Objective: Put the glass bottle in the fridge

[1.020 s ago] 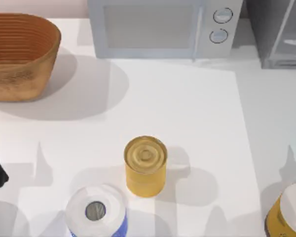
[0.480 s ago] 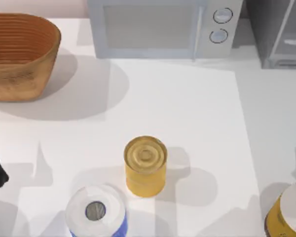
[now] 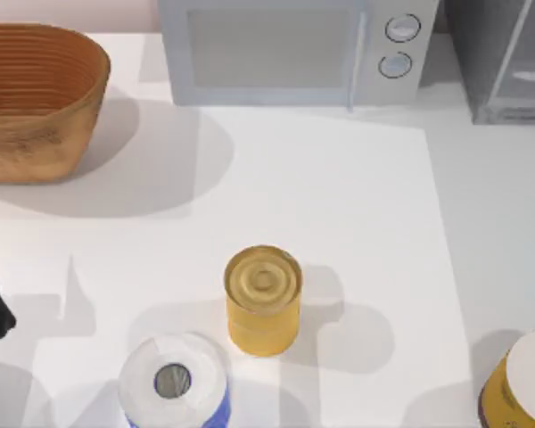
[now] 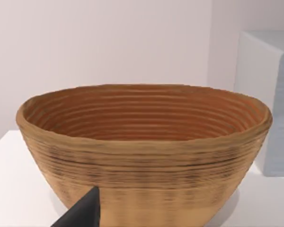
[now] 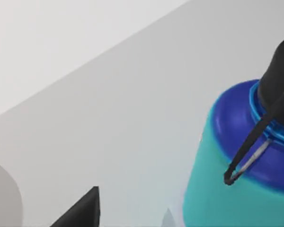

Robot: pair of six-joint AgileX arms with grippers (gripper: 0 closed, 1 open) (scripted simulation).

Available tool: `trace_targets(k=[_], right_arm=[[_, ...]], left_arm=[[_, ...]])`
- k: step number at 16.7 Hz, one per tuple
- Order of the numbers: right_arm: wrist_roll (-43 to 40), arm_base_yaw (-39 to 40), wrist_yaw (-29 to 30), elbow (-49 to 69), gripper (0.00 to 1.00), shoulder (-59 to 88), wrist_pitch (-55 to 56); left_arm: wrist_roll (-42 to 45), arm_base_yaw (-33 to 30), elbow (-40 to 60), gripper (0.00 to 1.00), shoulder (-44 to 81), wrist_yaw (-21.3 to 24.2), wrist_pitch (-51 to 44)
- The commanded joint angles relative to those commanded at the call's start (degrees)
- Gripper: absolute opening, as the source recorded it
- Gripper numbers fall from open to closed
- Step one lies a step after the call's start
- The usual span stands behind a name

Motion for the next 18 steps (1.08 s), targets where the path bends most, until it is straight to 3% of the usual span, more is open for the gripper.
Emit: trace_targets(k=[4,10,18], right_arm=[[-6.7,-3.7,-5.9,3.3,1.0,8.6,-1.7],[-7.1,-1.1,-6.3,1.3,1.0,8.2,-1.7],[5.4,1.1,-4.9,1.3,1.0,8.9,11.7]], left_arm=[[0.0,0.0,0.0,1.0,0.0,0.0,0.0],[0.0,0.0,0.0,1.0,0.0,0.0,0.0],[0.0,0.0,0.0,1.0,0.0,0.0,0.0]])
